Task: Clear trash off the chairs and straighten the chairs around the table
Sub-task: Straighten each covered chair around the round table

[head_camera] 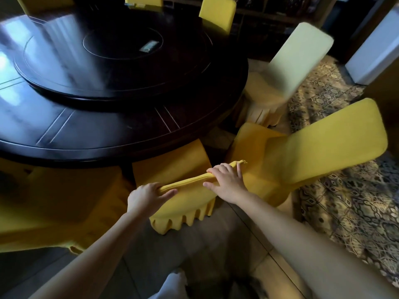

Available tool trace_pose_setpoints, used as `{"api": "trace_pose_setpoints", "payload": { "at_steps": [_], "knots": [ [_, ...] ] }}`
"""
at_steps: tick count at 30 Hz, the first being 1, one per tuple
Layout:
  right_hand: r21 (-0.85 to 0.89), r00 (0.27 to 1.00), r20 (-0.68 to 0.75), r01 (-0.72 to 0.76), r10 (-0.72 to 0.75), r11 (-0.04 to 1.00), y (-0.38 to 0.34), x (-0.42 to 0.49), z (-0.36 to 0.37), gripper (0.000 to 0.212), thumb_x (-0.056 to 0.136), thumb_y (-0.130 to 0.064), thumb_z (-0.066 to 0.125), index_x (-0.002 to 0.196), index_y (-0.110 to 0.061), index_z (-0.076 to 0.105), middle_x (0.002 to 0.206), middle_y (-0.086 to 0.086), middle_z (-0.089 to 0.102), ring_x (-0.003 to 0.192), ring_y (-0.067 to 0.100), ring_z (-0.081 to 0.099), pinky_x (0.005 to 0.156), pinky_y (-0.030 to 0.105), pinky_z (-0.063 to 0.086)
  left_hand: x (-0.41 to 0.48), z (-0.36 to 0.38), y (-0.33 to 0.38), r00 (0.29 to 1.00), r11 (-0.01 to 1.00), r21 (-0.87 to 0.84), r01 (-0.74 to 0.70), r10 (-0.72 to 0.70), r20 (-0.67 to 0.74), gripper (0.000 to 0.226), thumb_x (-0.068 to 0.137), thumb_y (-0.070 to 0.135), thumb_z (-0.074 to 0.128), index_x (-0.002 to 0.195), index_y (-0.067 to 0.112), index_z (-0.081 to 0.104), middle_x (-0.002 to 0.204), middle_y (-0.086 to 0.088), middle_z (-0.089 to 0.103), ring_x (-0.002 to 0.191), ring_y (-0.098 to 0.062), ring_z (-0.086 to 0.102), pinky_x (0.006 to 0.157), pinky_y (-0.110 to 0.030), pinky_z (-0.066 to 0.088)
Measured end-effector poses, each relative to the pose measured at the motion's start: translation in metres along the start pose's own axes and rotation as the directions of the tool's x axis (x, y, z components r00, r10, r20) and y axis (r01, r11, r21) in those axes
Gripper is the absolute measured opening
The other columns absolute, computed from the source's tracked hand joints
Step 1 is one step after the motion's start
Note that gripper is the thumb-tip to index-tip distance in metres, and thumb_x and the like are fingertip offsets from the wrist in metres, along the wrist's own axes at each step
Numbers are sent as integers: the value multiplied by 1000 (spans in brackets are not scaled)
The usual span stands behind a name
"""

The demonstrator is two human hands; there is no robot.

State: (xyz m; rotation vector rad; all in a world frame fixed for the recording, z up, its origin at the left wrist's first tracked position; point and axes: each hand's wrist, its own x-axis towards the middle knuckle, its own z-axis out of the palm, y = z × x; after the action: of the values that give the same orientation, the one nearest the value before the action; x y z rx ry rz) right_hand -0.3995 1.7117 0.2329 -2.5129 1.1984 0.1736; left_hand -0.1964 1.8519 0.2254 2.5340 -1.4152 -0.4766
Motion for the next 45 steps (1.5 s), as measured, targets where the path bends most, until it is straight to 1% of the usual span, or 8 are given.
{"api": "trace_pose_setpoints", "payload": {
  "at_steps": [4,10,14,21,33,39,42,45],
  "knots": [
    [57,998,47,46,-49,997,9,-12,-6,57,96,-53,34,147,-27,29,157,-4,21,147,17,4,116,53,-4,-5,0,16,999,999,36,-26,27,-35,52,85,66,40,116,29,61,104,5,68,95,-15,62,85,-36,51],
    [25,991,27,131,-131,991,37,-32,-19,58,98,-51,33,150,-27,23,161,-4,10,148,15,-3,117,51,-5,-4,-1,77,983,995,3,-97,95,155,50,92,58,33,133,32,46,133,1,56,118,-17,55,91,-32,49],
    [20,996,-34,79,-79,997,80,-50,-43,63,97,-53,30,152,-25,13,161,-4,1,148,16,-7,117,49,-6,-11,7,142,964,969,-55,-241,246,102,56,93,55,33,144,32,29,153,6,29,142,-13,24,118,-45,14],
    [64,985,-153,-71,80,995,193,-104,-81,65,97,-53,30,152,-25,7,161,-5,-5,147,14,-10,118,46,-4,-11,44,274,898,900,18,-435,433,76,69,91,61,26,149,33,2,158,7,-7,145,-15,-14,115,-48,-8],
    [154,895,-260,-333,363,930,381,-226,-101,68,96,-54,33,152,-24,8,161,-5,-3,147,16,-9,118,49,6,-34,120,492,746,750,57,-659,641,181,71,88,65,23,147,36,-5,157,7,-15,133,-12,-28,112,-52,-14],
    [210,840,-268,-428,472,879,439,-269,-109,83,84,-73,11,152,-26,5,160,-8,-9,147,13,-13,118,45,-3,-46,142,566,636,646,49,-762,731,247,71,89,65,20,148,35,-6,153,10,-21,132,-11,-32,110,-52,-17],
    [240,811,-275,-463,517,853,462,-277,-109,71,95,-57,30,153,-26,3,160,-7,-12,146,13,-14,116,42,-7,-37,149,596,589,593,68,-802,769,247,78,84,71,15,148,33,-6,150,12,-25,134,-11,-31,110,-52,-17],
    [245,804,-275,-471,527,847,485,-279,-111,72,95,-57,31,152,-26,1,160,-6,-15,146,15,-16,116,45,-9,-25,156,626,572,580,53,-813,778,259,72,90,62,23,149,32,-7,154,10,-22,135,-11,-31,108,-50,-19]
  ]
}}
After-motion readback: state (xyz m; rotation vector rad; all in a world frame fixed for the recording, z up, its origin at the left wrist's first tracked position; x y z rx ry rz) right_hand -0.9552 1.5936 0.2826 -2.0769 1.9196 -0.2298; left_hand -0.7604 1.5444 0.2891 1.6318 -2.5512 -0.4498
